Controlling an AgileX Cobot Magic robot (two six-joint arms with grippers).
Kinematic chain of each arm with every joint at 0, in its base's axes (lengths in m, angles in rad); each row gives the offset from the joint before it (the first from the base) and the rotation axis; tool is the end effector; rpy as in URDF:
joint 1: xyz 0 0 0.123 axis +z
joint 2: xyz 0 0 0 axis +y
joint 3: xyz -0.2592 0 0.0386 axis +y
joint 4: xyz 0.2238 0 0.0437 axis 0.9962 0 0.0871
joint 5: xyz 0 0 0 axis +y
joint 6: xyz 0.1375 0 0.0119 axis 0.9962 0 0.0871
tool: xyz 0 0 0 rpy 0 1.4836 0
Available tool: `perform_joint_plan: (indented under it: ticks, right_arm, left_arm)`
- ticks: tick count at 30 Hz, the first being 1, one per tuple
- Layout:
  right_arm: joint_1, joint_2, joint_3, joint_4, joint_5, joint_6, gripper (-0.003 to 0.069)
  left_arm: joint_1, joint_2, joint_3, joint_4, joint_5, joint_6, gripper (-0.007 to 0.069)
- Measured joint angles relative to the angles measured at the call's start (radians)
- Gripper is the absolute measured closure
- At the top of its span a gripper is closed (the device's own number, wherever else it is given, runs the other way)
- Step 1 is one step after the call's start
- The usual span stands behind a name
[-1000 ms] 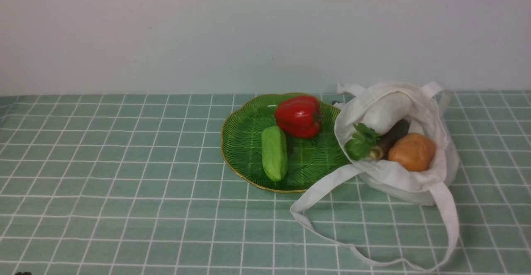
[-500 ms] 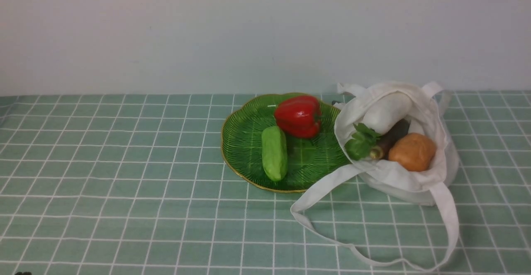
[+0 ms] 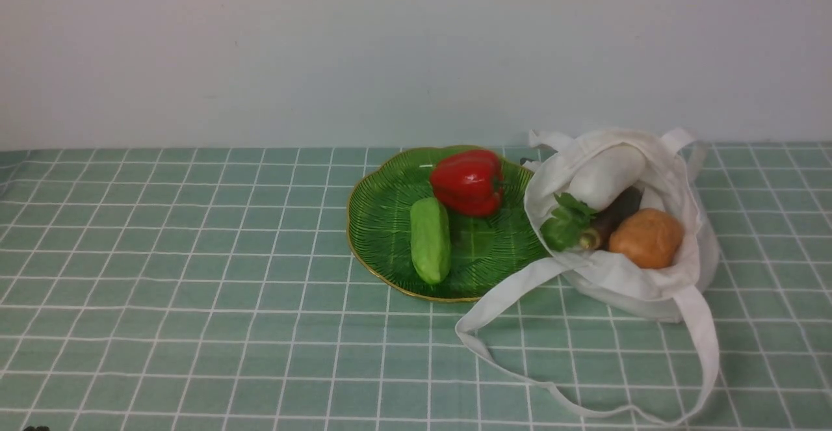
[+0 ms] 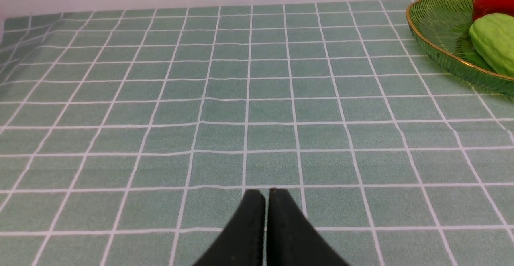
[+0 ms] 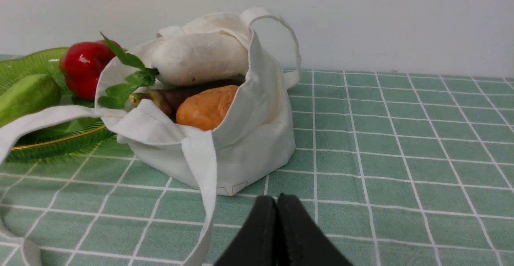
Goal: Take vegetables from cloth bag on blue coffee tablecloth place on plate.
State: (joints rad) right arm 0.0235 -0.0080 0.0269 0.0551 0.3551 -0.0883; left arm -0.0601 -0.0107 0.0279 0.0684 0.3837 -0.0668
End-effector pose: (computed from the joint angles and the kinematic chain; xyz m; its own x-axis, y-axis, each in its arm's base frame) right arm 0.0973 0.0049 0.1599 -0.2806 -0.0432 -0.9588 -0.0522 0.9982 -0.0297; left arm 0.0962 -0.0022 0.1561 -0.3074 0.0151 -0.9515 0.0347 0.9994 0.0047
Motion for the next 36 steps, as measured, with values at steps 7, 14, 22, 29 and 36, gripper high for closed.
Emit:
perform_joint_plan:
  ticks: [7, 14, 22, 29, 36]
  right_arm:
    - [0.028, 0.0, 0.0, 0.001, 0.0, 0.017, 0.0673]
    - [0.084, 0.0, 0.0, 0.001, 0.001, 0.017, 0.0673]
    - [0.085, 0.0, 0.0, 0.001, 0.001, 0.017, 0.0673]
    - [0.085, 0.0, 0.0, 0.001, 0.001, 0.017, 0.0673]
    - [0.085, 0.0, 0.0, 0.001, 0.001, 0.015, 0.0673]
  left_arm:
    - [0.0, 0.0, 0.0, 0.0, 0.0, 0.0, 0.0632]
    - [0.0, 0.0, 0.0, 0.0, 0.0, 0.0, 0.0632]
    - [0.0, 0.0, 0.0, 0.0, 0.0, 0.0, 0.0632]
    - [0.0, 0.0, 0.0, 0.0, 0.0, 0.0, 0.0632]
    - [0.0, 0.0, 0.0, 0.0, 0.0, 0.0, 0.0632]
